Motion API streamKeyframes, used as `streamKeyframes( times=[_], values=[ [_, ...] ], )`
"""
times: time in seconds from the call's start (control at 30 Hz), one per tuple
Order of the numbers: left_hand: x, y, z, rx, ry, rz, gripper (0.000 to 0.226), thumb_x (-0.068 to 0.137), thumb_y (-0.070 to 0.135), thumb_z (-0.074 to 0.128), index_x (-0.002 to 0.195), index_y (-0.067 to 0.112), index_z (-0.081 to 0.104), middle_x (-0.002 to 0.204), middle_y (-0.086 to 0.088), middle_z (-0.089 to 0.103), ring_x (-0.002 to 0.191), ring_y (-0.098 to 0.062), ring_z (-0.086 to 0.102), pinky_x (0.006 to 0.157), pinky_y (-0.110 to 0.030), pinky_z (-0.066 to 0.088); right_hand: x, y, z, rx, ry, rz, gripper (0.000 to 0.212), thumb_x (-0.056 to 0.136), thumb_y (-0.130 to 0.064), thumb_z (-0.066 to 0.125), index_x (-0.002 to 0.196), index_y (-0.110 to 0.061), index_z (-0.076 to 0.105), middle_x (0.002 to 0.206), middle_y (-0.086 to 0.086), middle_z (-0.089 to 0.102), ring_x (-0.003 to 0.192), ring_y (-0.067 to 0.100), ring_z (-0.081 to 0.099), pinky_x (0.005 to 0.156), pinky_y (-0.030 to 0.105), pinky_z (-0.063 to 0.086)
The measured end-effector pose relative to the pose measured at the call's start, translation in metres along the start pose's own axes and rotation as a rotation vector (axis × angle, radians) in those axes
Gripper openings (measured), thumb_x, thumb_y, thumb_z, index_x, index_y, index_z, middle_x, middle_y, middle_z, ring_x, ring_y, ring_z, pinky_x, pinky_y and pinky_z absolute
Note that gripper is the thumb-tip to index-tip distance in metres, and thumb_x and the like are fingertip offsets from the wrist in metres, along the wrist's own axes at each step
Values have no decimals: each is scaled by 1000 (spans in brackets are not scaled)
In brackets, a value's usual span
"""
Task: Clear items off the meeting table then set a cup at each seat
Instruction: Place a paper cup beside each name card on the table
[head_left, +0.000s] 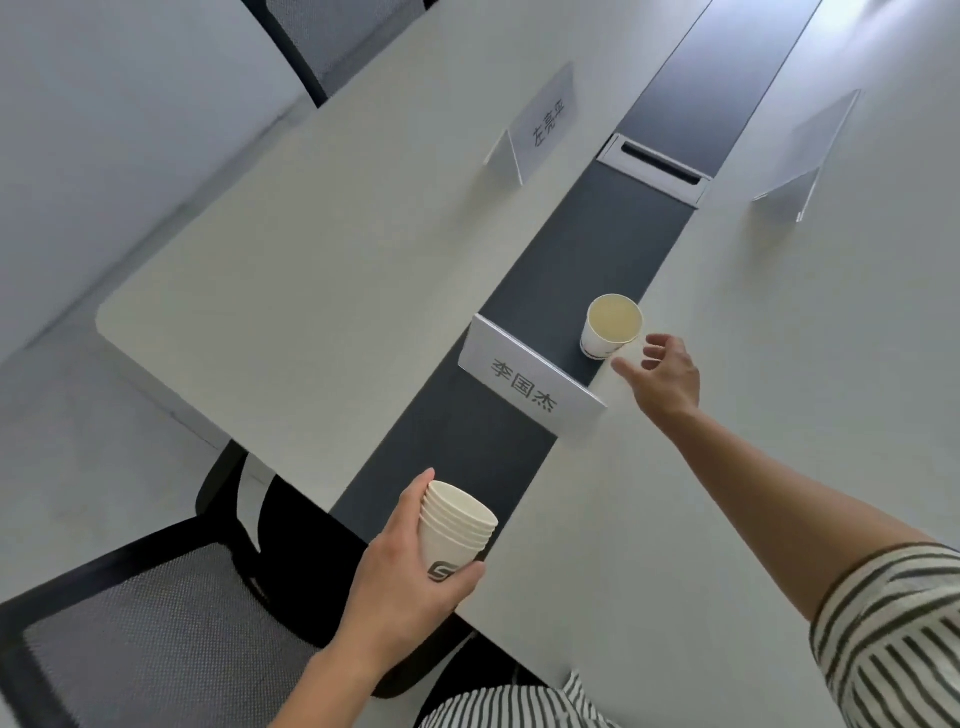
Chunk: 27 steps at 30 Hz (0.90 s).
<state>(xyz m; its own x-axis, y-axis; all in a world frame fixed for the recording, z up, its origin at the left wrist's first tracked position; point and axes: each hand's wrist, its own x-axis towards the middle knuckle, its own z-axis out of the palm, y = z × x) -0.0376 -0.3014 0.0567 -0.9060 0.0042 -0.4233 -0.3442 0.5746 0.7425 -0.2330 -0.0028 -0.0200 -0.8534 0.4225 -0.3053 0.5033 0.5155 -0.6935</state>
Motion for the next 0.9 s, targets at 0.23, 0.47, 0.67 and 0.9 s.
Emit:
streamKeyframes(
  times=[0.23, 0.47, 0.67, 0.9],
  values=[
    [8, 35, 6, 62, -79, 220, 91, 64, 49, 78, 140, 39, 28, 111, 28, 51, 101, 1, 54, 83, -23, 49, -94, 2, -83, 162, -30, -131, 11, 83, -25, 71, 93, -21, 69, 82, 3, 74, 82, 22, 72, 75, 43, 60],
    [-20, 68, 37, 125, -235, 448, 85, 61, 51, 76, 132, 49, 29, 108, 25, 55, 98, -4, 58, 84, -31, 53, -221, 32, -140, 252, -44, -135, 6, 83, -20, 74, 85, -25, 71, 74, -3, 74, 74, 17, 71, 66, 31, 54],
    [-61, 86, 82, 223, -387, 617, 88, 61, 47, 78, 135, 49, 29, 118, 28, 53, 103, -1, 56, 90, -28, 50, -300, 82, -152, 400, -62, -38, 3, 82, -22, 76, 82, -24, 73, 75, -5, 74, 69, 10, 69, 58, 14, 49],
    [-132, 111, 159, 344, -621, 830, 86, 63, 43, 78, 134, 52, 30, 123, 26, 54, 103, 1, 55, 87, -19, 48, -378, 158, -192, 526, 46, 71, 7, 76, -16, 80, 79, -18, 75, 68, -5, 71, 61, 0, 61, 56, 12, 45]
  ],
)
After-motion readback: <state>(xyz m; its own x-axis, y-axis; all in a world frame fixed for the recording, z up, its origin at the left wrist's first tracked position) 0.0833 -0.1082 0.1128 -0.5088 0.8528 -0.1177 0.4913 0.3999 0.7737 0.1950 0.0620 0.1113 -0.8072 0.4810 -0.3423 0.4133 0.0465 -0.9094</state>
